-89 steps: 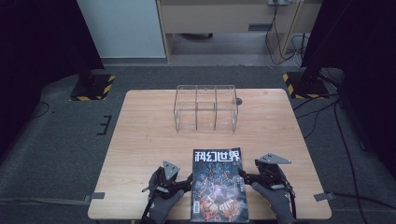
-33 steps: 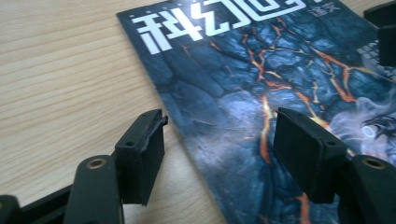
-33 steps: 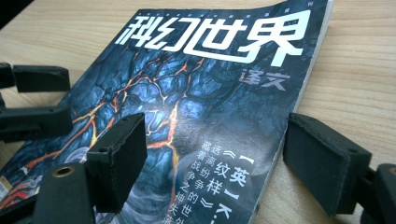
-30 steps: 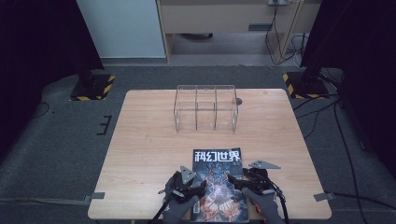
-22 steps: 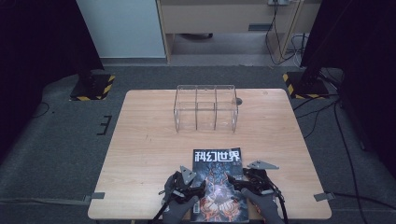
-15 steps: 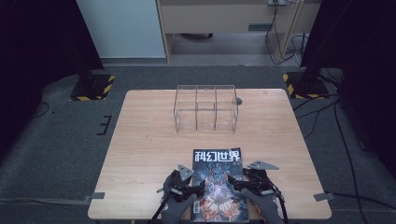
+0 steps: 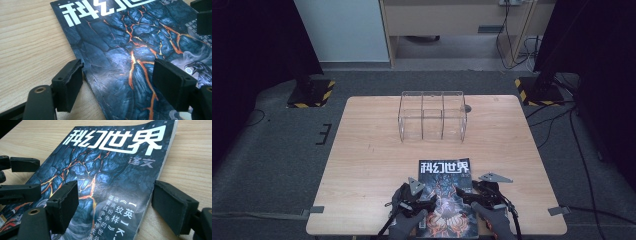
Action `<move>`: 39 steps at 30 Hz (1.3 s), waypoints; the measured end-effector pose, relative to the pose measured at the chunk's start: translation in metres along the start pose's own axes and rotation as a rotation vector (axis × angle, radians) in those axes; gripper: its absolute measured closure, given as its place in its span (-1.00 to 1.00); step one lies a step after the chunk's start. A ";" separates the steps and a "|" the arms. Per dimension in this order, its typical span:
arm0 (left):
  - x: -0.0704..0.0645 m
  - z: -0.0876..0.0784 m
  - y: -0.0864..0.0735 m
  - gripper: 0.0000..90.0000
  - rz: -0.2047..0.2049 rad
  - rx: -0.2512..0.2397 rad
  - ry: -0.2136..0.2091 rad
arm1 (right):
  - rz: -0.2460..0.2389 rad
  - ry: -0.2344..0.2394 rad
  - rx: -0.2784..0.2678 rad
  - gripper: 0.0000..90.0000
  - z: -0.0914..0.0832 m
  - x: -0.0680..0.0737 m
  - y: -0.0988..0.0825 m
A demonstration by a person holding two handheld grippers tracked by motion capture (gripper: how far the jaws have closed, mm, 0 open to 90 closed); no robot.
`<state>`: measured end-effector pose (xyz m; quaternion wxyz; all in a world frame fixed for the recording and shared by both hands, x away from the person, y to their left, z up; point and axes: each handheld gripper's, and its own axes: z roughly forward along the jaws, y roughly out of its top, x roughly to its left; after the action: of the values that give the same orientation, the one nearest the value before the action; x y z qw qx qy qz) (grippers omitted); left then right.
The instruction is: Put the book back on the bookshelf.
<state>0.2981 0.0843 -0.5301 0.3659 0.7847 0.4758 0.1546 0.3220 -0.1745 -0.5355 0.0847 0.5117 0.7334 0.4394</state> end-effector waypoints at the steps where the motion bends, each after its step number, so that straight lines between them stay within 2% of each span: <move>1: 0.000 0.000 0.000 -0.48 -0.002 -0.001 0.002 | -0.001 -0.002 -0.003 -0.52 0.000 0.000 0.000; 4: -0.002 0.001 0.000 -0.49 -0.006 -0.007 0.004 | 0.006 -0.007 -0.012 -0.52 0.000 0.001 -0.001; 5: -0.002 0.001 0.000 -0.50 -0.007 -0.007 0.003 | 0.035 0.002 -0.019 -0.51 0.000 0.000 -0.002; 6: -0.002 0.001 0.000 -0.50 -0.007 -0.007 0.003 | 0.035 0.002 -0.019 -0.51 0.000 0.000 -0.002; 7: -0.002 0.001 0.000 -0.50 -0.007 -0.008 0.003 | 0.057 0.017 -0.030 -0.49 -0.001 -0.003 -0.002; 11: -0.002 0.001 -0.001 -0.50 -0.008 -0.014 0.006 | 0.086 0.025 -0.033 -0.43 -0.002 -0.005 -0.002; 16: -0.003 0.001 -0.001 -0.50 -0.008 -0.014 0.009 | 0.145 0.046 -0.043 -0.31 -0.004 -0.011 -0.001; 25: -0.003 0.001 -0.002 -0.51 -0.010 -0.017 0.011 | 0.183 0.079 -0.057 -0.18 -0.009 -0.016 0.001; 29: -0.003 0.001 -0.002 -0.51 -0.008 -0.017 0.011 | 0.173 0.096 -0.058 -0.15 -0.009 -0.014 0.002; 32: -0.002 0.001 -0.002 -0.51 -0.006 -0.018 0.007 | 0.142 0.122 -0.050 -0.15 -0.009 -0.009 0.003; 35: -0.002 0.001 -0.002 -0.50 -0.004 -0.019 0.004 | 0.122 0.122 -0.042 -0.18 -0.009 -0.007 0.005; 37: -0.001 0.001 -0.002 -0.50 -0.005 -0.021 0.001 | 0.079 0.091 -0.034 -0.27 -0.013 -0.006 0.007; 39: -0.001 0.001 -0.002 -0.50 -0.004 -0.019 -0.001 | 0.092 0.156 -0.055 -0.18 -0.022 -0.012 0.012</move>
<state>0.2969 0.0838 -0.5318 0.3740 0.7805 0.4755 0.1580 0.3229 -0.1957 -0.5178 0.0213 0.5065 0.7012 0.5014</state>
